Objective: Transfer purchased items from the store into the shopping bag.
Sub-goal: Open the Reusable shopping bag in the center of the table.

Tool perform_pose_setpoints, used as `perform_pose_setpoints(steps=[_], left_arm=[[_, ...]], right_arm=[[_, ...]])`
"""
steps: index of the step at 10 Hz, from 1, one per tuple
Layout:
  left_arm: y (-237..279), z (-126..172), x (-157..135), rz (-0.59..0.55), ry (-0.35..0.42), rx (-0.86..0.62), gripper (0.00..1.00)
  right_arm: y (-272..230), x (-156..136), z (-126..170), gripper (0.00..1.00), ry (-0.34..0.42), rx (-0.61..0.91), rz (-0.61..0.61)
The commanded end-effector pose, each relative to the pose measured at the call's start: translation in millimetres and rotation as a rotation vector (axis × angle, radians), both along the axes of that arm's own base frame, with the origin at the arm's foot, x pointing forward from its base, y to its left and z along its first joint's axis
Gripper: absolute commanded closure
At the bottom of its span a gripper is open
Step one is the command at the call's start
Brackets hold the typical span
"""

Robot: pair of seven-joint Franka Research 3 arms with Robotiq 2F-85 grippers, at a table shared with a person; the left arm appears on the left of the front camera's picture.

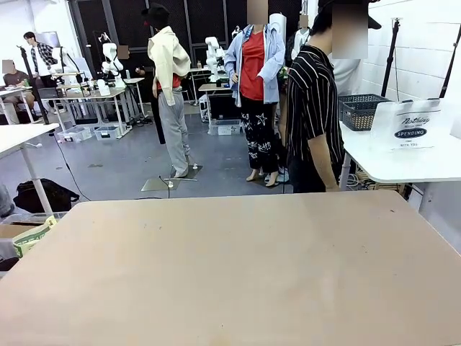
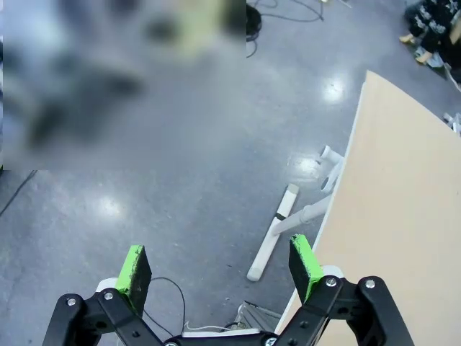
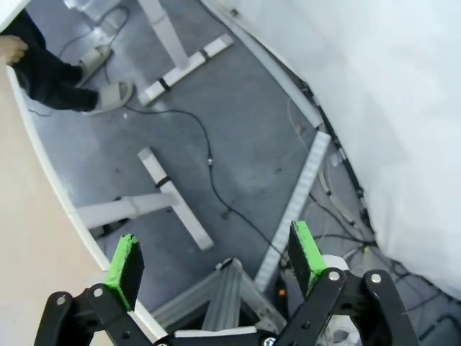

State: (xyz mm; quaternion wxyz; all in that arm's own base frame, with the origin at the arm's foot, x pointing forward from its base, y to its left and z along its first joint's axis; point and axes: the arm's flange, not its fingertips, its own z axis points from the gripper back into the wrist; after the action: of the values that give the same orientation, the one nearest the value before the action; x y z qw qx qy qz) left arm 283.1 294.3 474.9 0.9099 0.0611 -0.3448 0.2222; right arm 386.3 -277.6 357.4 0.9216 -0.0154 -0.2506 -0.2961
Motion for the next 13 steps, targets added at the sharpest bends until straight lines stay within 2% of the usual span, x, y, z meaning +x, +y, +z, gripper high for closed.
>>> perform_pose_setpoints(steps=[1,2,13], left_arm=[[-85,-61,-31,-0.147,-0.061,0.035,0.0],[0,0,0,0.0,0.0,0.0,0.0],[0,0,0,0.0,0.0,0.0,0.0]], right_arm=[[3,11,5,0.0,-0.048,-0.027,0.085],[0,0,0,0.0,0.0,0.0,0.0],[0,0,0,0.0,0.0,0.0,0.0]])
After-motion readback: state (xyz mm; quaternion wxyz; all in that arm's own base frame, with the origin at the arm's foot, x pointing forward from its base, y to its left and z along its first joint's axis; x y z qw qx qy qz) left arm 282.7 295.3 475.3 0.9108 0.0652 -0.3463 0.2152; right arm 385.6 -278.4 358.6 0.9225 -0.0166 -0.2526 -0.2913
